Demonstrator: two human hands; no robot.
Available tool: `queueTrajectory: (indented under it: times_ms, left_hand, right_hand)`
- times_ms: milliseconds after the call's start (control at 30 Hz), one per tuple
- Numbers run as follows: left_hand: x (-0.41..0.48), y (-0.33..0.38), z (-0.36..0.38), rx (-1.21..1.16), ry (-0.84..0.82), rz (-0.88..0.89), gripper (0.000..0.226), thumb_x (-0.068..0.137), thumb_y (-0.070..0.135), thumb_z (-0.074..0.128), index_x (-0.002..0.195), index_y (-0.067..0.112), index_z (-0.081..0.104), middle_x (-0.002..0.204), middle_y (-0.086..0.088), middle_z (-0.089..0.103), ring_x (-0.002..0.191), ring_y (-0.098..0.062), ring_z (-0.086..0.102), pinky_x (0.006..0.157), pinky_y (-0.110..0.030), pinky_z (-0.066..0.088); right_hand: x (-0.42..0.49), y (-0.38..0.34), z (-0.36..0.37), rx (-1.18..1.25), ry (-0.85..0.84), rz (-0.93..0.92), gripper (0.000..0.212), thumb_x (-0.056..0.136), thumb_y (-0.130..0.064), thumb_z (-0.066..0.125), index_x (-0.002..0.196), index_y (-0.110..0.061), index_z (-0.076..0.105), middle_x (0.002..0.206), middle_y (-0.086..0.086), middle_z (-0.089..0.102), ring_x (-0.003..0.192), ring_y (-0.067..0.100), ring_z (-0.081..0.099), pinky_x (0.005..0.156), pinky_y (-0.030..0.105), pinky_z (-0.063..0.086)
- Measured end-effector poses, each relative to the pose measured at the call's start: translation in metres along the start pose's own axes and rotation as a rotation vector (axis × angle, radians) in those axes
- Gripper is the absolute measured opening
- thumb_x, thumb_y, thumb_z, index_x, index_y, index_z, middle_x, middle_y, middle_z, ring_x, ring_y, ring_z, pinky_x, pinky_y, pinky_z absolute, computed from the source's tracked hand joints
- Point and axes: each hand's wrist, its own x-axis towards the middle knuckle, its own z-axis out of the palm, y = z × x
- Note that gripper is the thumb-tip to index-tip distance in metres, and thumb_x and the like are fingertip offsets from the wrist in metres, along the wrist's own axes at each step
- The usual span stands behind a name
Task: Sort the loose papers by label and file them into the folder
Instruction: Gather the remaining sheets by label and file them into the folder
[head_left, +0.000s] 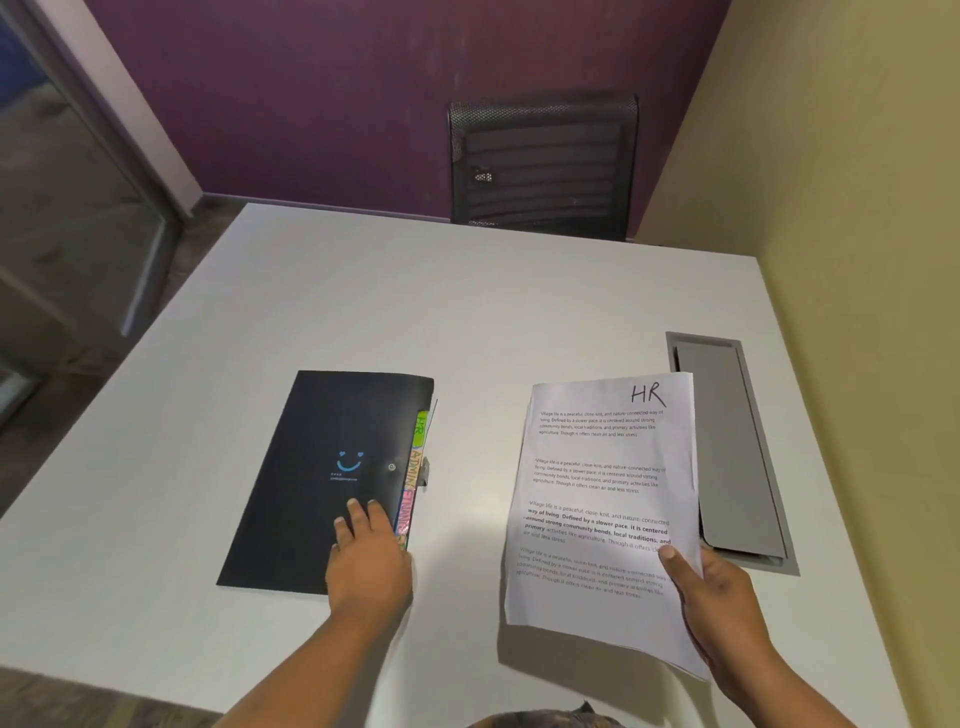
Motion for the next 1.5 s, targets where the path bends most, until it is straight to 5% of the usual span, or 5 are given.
queueTrajectory:
  times_ms: [167,300,667,967,1500]
  left_hand:
    - [0.004,-0.005,-0.023,0.002,0.001,0.024,0.071,0.096,0.031,0.056,0.151,0.004,0.020,0.156,-0.015,0.032,0.141,-0.030,0.039,0.101,-0.037,0.049]
    - [0.004,-0.006,-0.057,-0.019,0.044,0.066,0.055,0.093,0.033,0.061,0.134,0.006,0.037,0.115,-0.008,0.067,0.095,-0.020,0.070,0.070,-0.030,0.057]
    - [-0.041,0.021,-0.095,-0.256,0.137,0.207,0.018,0.101,0.023,0.037,0.103,0.014,0.053,0.079,0.001,0.058,0.059,-0.011,0.050,0.053,-0.029,0.047]
    - [-0.064,0.066,-0.089,-0.687,0.059,0.258,0.019,0.103,0.021,0.035,0.107,0.019,0.053,0.096,-0.001,0.064,0.074,-0.013,0.062,0.044,-0.015,0.051]
    - [-0.073,0.092,-0.088,-0.656,-0.023,0.287,0.017,0.102,0.033,0.039,0.114,0.024,0.048,0.108,0.007,0.060,0.079,-0.010,0.060,0.055,-0.009,0.050]
  right_hand:
    - [-0.001,-0.009,0.003,0.012,-0.024,0.003,0.018,0.099,-0.024,0.058,0.107,-0.018,0.073,0.086,0.003,0.079,0.079,0.028,0.075,0.065,0.034,0.058]
    - [-0.001,-0.022,0.006,0.014,-0.034,-0.017,0.020,0.099,-0.025,0.057,0.107,-0.015,0.073,0.086,0.002,0.080,0.080,0.029,0.075,0.069,0.038,0.059]
    - [0.002,-0.093,0.033,0.026,-0.109,-0.132,0.019,0.098,-0.027,0.059,0.099,-0.017,0.075,0.088,-0.001,0.080,0.081,0.025,0.076,0.078,0.047,0.062]
    - [0.006,-0.092,0.034,-0.220,0.054,-0.217,0.024,0.098,-0.029,0.057,0.087,-0.017,0.074,0.080,-0.001,0.075,0.074,0.020,0.071,0.065,0.031,0.056]
    - [0.003,-0.092,0.025,-0.486,0.147,-0.327,0.037,0.100,-0.029,0.050,0.067,-0.015,0.062,0.065,-0.001,0.067,0.061,0.021,0.063,0.058,0.035,0.052]
